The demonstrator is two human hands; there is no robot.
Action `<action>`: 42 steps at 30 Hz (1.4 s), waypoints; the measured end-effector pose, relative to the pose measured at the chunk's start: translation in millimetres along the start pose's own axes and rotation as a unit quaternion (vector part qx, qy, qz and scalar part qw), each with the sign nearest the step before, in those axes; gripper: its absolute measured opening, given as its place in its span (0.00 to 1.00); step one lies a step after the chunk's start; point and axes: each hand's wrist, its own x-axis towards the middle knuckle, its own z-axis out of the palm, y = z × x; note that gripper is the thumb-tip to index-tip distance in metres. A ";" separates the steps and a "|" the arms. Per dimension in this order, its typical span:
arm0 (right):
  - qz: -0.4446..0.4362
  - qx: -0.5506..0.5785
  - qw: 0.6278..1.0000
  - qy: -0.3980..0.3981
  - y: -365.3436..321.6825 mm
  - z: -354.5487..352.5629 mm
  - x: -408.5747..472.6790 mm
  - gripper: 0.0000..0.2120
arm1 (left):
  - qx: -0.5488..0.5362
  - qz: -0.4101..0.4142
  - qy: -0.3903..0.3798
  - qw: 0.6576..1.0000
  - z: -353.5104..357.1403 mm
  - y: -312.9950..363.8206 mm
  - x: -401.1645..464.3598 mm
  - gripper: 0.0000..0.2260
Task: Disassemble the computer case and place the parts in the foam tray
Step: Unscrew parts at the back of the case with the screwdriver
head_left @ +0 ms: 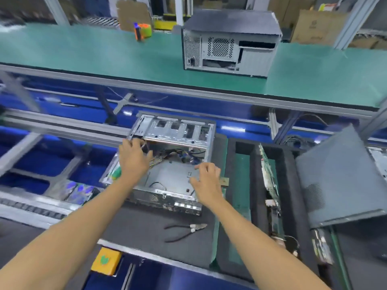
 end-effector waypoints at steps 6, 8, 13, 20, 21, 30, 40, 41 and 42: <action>0.008 -0.159 0.987 0.037 -4.8 28.5 -0.1 0.19 | 0.002 -0.033 -0.144 0.989 -8.1 -60.6 16.3 0.21; 0.002 -0.174 0.983 0.052 -5.3 28.8 -1.2 0.17 | -0.058 -0.027 -0.163 0.985 -13.8 -65.2 23.5 0.17; 0.017 -0.218 0.973 0.072 -13.5 28.0 -3.9 0.14 | -0.361 -0.088 -0.162 0.914 -46.4 -64.0 28.3 0.13; -0.021 -0.182 0.980 0.079 -49.5 40.4 -5.4 0.19 | -0.546 -0.207 -0.167 0.794 -51.0 -99.0 -17.2 0.07; -0.048 -0.156 0.985 0.062 -60.6 46.7 -4.2 0.20 | -0.533 -0.198 -0.159 0.807 -45.6 -109.5 -27.3 0.06; -0.239 -0.136 0.937 -0.217 -134.1 112.9 20.6 0.41 | -0.458 -0.068 -0.185 0.867 -25.7 -166.9 -110.0 0.11; -0.237 -0.150 0.938 -0.204 -129.5 122.0 25.7 0.42 | -0.431 -0.049 -0.245 0.867 1.6 -175.5 -144.1 0.22; -0.239 -0.150 0.937 -0.204 -129.6 122.1 25.3 0.42 | -0.433 -0.050 -0.243 0.867 1.8 -174.9 -143.6 0.23; -0.240 -0.149 0.937 -0.204 -129.9 122.0 25.0 0.42 | -0.432 -0.052 -0.240 0.868 2.2 -174.3 -142.7 0.22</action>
